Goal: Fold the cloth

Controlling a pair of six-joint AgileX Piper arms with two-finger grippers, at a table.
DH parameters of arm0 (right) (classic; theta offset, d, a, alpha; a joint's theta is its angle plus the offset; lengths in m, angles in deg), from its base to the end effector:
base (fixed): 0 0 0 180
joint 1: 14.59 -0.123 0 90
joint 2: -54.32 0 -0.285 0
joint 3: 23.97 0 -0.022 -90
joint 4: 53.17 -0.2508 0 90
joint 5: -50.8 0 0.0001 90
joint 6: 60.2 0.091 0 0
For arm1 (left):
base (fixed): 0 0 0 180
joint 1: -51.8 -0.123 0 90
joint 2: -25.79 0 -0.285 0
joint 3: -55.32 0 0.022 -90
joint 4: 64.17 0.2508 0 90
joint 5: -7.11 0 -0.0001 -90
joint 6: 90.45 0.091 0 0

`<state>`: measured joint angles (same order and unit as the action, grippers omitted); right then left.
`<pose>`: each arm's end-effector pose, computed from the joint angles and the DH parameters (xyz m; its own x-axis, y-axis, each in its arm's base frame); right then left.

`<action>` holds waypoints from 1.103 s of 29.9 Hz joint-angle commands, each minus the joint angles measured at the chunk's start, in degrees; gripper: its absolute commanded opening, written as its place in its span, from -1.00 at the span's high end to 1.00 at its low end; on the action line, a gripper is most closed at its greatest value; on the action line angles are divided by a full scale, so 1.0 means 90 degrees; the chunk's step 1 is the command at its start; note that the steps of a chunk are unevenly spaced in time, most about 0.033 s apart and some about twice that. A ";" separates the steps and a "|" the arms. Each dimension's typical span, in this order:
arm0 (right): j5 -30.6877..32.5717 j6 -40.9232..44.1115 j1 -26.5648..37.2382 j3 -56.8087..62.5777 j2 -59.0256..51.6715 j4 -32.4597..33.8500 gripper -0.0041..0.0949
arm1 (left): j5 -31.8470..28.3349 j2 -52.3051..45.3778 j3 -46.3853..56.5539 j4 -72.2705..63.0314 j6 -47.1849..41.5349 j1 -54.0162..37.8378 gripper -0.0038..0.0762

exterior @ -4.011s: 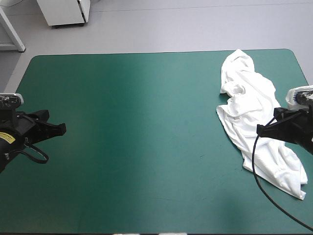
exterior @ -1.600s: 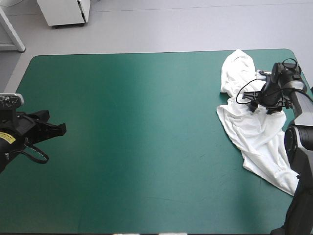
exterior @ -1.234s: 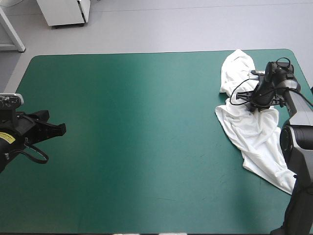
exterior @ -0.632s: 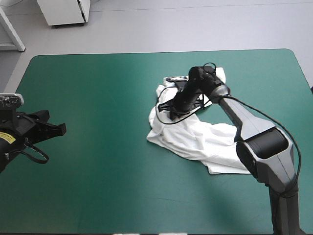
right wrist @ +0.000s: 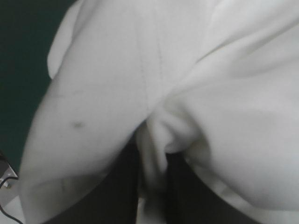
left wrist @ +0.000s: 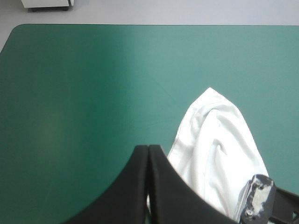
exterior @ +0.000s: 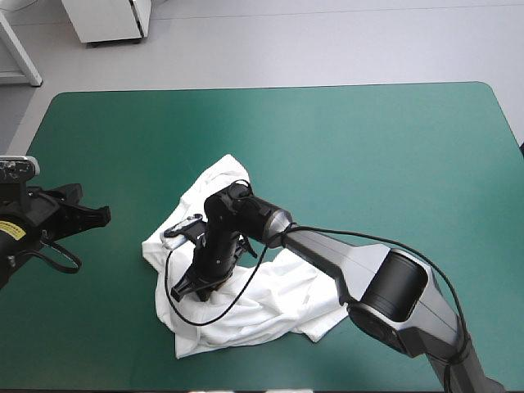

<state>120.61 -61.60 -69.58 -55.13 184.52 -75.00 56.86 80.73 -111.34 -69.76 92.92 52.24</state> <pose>0.2342 0.3897 0.2398 -0.6478 -0.7407 -0.1779 -0.7428 0.5625 0.3630 0.1412 -0.0079 0.4270 -0.4682 -0.0007 -0.8836 0.0713 0.9967 -0.0386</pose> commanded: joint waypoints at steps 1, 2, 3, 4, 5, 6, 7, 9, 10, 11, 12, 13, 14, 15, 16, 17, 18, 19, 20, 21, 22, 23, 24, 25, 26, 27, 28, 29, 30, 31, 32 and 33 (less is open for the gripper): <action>-0.0006 -0.0008 -0.0039 -0.0068 -0.0422 -0.0179 0.92 | -0.0429 -0.0008 -0.0205 -0.0062 -0.0030 -0.0004 0.93; -0.0006 -0.0008 -0.0039 -0.0068 -0.0422 -0.0179 0.88 | -0.0429 -0.0008 -0.0205 -0.0062 -0.0030 -0.0004 0.93; -0.0006 -0.0008 0.0001 -0.0079 -0.0462 -0.0167 0.77 | -0.0429 -0.0008 -0.0205 -0.0062 -0.0030 -0.0004 0.93; -0.0006 0.0002 0.0005 -0.0079 -0.0492 -0.0179 0.67 | -0.0429 -0.0008 -0.0205 -0.0062 -0.0030 -0.0004 0.93; -0.0006 0.0002 0.0005 -0.0094 -0.0526 -0.0158 0.56 | -0.0429 -0.0008 -0.0205 -0.0062 -0.0030 -0.0004 0.93; -0.0006 0.0002 0.0005 -0.0119 -0.0557 -0.0096 0.36 | -0.0417 -0.0008 -0.0205 -0.0062 -0.0030 -0.0004 0.93; -0.0006 0.0002 0.0005 -0.0120 -0.0603 -0.0085 0.23 | -0.0417 -0.0008 -0.0205 -0.0062 -0.0030 -0.0004 0.93; -0.0006 -0.0014 0.0005 -0.0130 -0.0712 0.0002 -0.09 | -0.0417 -0.0008 -0.0205 -0.0073 -0.0030 -0.0004 0.93; -0.0006 0.0020 0.0005 -0.0144 -0.0771 0.0108 -0.19 | -0.0429 -0.0008 -0.0205 -0.0073 -0.0030 -0.0004 0.93; -0.0006 0.0095 0.0005 -0.0174 -0.0845 0.0308 -0.21 | -0.0429 -0.0008 -0.0205 -0.0073 -0.0030 -0.0004 0.93; -0.0006 0.0189 0.0005 -0.0221 -0.0939 0.0571 -0.20 | -0.0429 -0.0008 -0.0205 -0.0073 -0.0030 -0.0004 0.93; -0.0006 0.0278 0.0005 -0.0266 -0.1050 0.0818 -0.19 | -0.0429 -0.0008 -0.0205 -0.0073 -0.0030 -0.0004 0.93; -0.0006 0.0349 0.0005 -0.0326 -0.1185 0.1152 -0.16 | -0.0429 -0.0008 -0.0205 -0.0073 -0.0030 -0.0004 0.93; -0.0006 0.0442 0.0021 -0.0382 -0.1337 0.1473 -0.12 | -0.0429 -0.0008 -0.0205 -0.0073 -0.0030 -0.0004 0.93; -0.0006 0.0530 0.0062 -0.0408 -0.1473 0.1722 -0.10 | -0.0429 -0.0008 -0.0205 -0.0073 -0.0030 -0.0004 0.93; -0.0006 0.0626 0.0131 -0.0419 -0.1638 0.1911 -0.08 | -0.0429 -0.0008 -0.0205 -0.0073 -0.0030 -0.0004 0.93; -0.0006 0.0653 0.0221 -0.0419 -0.1810 0.2048 -0.08 | -0.0442 -0.0008 -0.0205 -0.0073 -0.0030 -0.0004 0.93; -0.0006 0.0653 0.0303 -0.0419 -0.1952 0.2187 -0.08 | -0.0454 -0.0008 -0.0205 -0.0073 -0.0030 -0.0004 0.93; -0.0006 0.0673 0.0416 -0.0419 -0.2123 0.2425 -0.08 | -0.0468 -0.0008 -0.0205 -0.0060 -0.0030 -0.0004 0.93; -0.0006 0.0745 0.0523 -0.0419 -0.2284 0.2651 -0.08 | -0.0468 -0.0008 -0.0205 -0.0060 -0.0030 -0.0004 0.93; -0.0006 0.0799 0.0655 -0.0419 -0.2445 0.2885 -0.08 | -0.0468 -0.0008 -0.0205 -0.0043 0.0002 -0.0004 0.93; -0.0006 0.0830 0.0802 -0.0419 -0.2567 0.3021 -0.08 | -0.0468 -0.0008 -0.0205 -0.0026 0.0002 -0.0004 0.93; -0.0006 0.0833 0.0980 -0.0419 -0.2706 0.3054 -0.08 | -0.0468 -0.0008 -0.0205 -0.0017 0.0037 -0.0004 0.93; -0.0006 0.0845 0.1188 -0.0372 -0.2837 0.2985 -0.08 | -0.0468 -0.0008 -0.0205 -0.0017 0.0067 -0.0004 0.93; -0.0006 0.0859 0.1375 -0.0293 -0.2968 0.2855 -0.08 | -0.0468 -0.0008 -0.0205 -0.0017 0.0126 -0.0004 0.93; -0.0006 0.0895 0.1626 -0.0118 -0.3111 0.2694 -0.08 | -0.0468 -0.0008 -0.0205 -0.0017 0.0169 -0.0004 0.93; -0.0006 0.0915 0.1893 0.0133 -0.3259 0.2526 -0.08 | -0.0468 -0.0008 -0.0205 -0.0017 0.0169 -0.0004 0.93; -0.0006 0.0915 0.2106 0.0368 -0.3386 0.2425 -0.08 | -0.0454 -0.0008 -0.0205 -0.0017 0.0169 -0.0004 0.93; -0.0006 0.0915 0.2354 0.0685 -0.3545 0.2352 -0.08 | -0.0403 0.0007 -0.0205 -0.0017 0.0169 -0.0004 0.93; -0.0006 0.0915 0.2566 0.1004 -0.3715 0.2338 -0.08 | -0.0337 0.0032 -0.0205 0.0037 0.0183 -0.0004 0.93; -0.0006 0.0915 0.2747 0.1312 -0.3849 0.2338 -0.08 | -0.0252 0.0067 -0.0205 0.0105 0.0183 -0.0004 0.93; -0.0006 0.0915 0.2895 0.1592 -0.4022 0.2350 -0.08 | -0.0103 0.0141 -0.0205 0.0204 0.0183 -0.0004 0.93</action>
<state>121.75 -53.39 -47.15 -45.03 153.90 -53.17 57.43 80.98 -111.34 -69.20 94.47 52.24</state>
